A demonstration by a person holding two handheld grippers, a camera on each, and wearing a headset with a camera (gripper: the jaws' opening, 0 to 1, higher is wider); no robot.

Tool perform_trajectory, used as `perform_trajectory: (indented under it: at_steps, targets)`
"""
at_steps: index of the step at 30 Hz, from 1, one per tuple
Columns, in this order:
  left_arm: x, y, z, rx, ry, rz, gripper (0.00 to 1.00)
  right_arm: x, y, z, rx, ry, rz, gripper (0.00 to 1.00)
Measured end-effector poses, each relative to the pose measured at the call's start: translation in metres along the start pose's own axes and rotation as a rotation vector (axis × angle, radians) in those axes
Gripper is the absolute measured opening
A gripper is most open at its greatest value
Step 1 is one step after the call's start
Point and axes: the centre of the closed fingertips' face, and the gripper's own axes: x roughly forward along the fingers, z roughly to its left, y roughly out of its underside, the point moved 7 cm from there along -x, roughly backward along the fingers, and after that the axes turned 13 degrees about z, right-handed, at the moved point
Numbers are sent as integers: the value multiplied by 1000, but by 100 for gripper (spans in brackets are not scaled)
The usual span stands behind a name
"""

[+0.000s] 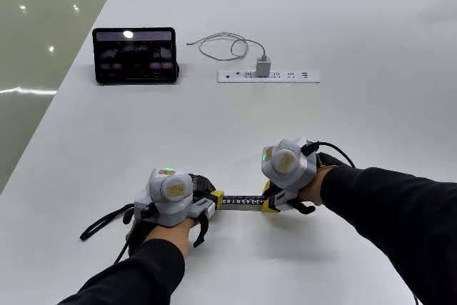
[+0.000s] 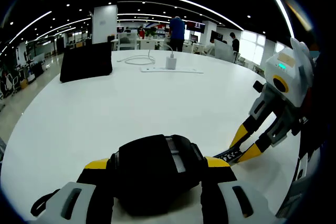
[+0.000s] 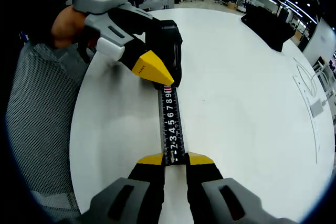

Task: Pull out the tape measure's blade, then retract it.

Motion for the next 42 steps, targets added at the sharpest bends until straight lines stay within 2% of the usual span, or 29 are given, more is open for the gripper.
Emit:
perform_trajectory:
  at_steps: [9, 33, 42]
  targets:
    - [0, 0, 0, -4, -3, 2, 64, 1, -5, 0, -21, -2, -10, 10]
    - [0, 0, 0, -7, 0, 6, 64, 4, -14, 1, -5, -11, -42, 10]
    - [0, 0, 0, -7, 0, 6, 64, 4, -17, 1, -20, -12, -44, 10]
